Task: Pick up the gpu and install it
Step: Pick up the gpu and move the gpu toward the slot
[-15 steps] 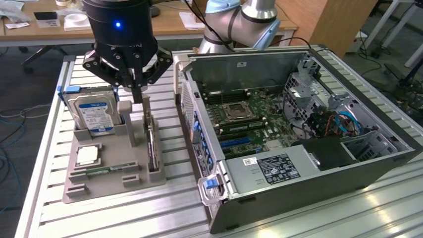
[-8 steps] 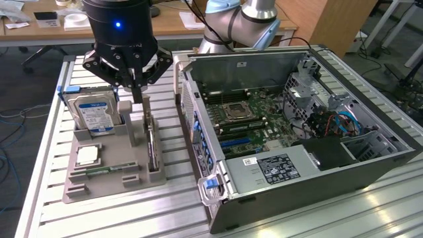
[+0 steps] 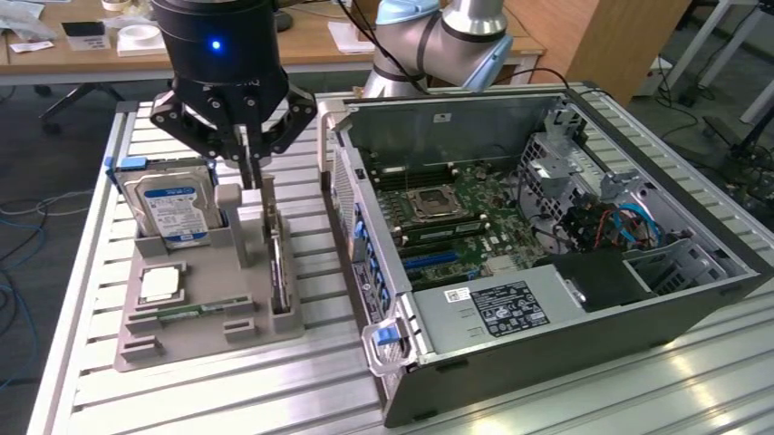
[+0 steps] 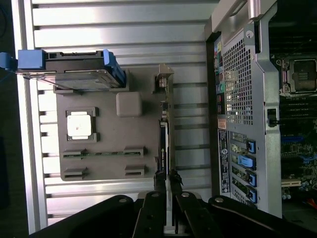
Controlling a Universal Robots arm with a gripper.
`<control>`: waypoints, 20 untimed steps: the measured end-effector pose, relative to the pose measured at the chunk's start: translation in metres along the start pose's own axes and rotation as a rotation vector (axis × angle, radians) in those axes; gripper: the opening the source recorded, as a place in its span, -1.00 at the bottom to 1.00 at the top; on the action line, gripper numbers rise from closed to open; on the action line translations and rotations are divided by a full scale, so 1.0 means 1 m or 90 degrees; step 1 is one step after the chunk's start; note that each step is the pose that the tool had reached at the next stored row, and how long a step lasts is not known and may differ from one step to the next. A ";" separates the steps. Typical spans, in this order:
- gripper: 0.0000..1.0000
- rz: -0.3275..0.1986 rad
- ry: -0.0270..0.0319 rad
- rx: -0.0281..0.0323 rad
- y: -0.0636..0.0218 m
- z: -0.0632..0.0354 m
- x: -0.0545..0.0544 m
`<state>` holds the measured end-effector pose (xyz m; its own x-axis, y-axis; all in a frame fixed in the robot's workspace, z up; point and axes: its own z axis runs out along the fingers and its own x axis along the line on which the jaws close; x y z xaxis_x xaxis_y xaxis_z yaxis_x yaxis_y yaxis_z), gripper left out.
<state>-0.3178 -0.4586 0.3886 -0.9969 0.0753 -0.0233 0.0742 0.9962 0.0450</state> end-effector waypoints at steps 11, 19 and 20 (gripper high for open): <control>-0.05 0.000 0.0000 0.0000 0.0000 0.0000 0.000; -0.05 0.000 0.0000 0.0000 -0.0002 0.0037 0.000; -0.05 0.000 0.0000 0.0000 -0.0002 0.0047 0.000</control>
<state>-0.3178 -0.4586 0.3840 -0.9969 0.0753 -0.0233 0.0742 0.9962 0.0450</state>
